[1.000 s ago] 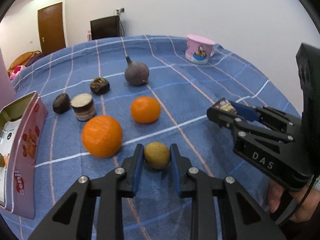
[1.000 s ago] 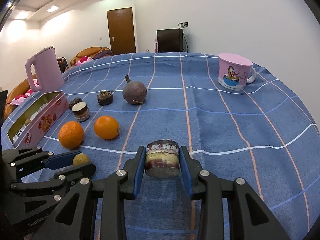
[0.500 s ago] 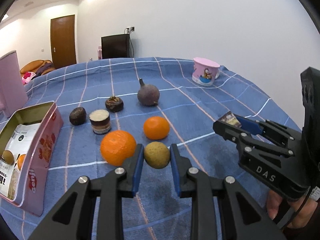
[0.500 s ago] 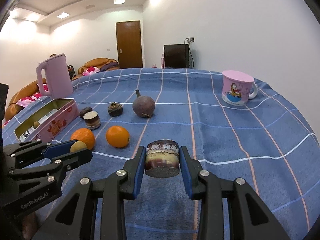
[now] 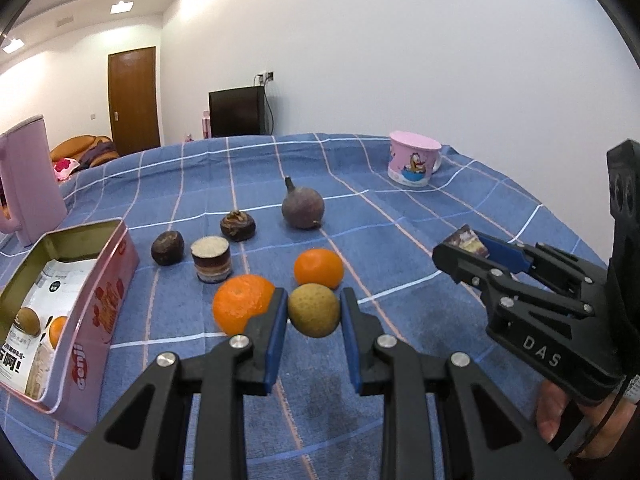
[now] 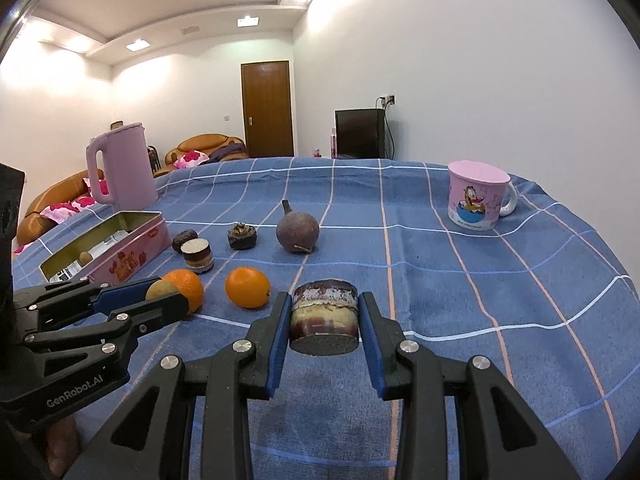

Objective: Organize fruits
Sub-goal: 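Lift the kiwi and the striped can and carry them toward the tin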

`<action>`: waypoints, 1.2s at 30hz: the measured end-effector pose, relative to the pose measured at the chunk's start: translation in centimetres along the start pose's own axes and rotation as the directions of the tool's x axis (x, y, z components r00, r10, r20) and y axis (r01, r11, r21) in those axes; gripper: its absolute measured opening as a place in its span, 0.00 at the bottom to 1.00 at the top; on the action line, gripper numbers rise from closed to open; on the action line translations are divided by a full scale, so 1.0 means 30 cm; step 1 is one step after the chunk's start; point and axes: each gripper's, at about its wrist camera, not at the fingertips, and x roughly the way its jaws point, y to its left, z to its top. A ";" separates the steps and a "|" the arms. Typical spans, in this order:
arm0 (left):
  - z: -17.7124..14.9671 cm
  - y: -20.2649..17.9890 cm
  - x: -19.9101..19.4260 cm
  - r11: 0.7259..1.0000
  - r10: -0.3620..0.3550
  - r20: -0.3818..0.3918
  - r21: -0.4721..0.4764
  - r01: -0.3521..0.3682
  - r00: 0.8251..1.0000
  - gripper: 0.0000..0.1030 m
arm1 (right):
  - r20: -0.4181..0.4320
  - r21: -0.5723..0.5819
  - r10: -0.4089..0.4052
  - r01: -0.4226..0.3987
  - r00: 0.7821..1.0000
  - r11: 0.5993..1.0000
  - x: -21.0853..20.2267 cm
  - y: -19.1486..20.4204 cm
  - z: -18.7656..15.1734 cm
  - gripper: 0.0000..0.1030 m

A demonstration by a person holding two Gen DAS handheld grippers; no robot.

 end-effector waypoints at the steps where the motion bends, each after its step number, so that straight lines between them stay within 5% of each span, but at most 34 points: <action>1: 0.000 0.000 -0.003 1.000 0.000 0.003 0.001 0.000 1.000 0.27 | 0.003 -0.001 0.001 -0.001 1.000 1.000 -0.002 0.001 0.000 0.34; 36: 0.008 0.001 -0.085 0.999 0.043 0.137 0.026 -0.047 0.990 0.27 | 0.139 -0.026 0.033 -0.030 0.990 0.999 -0.071 0.009 -0.016 0.35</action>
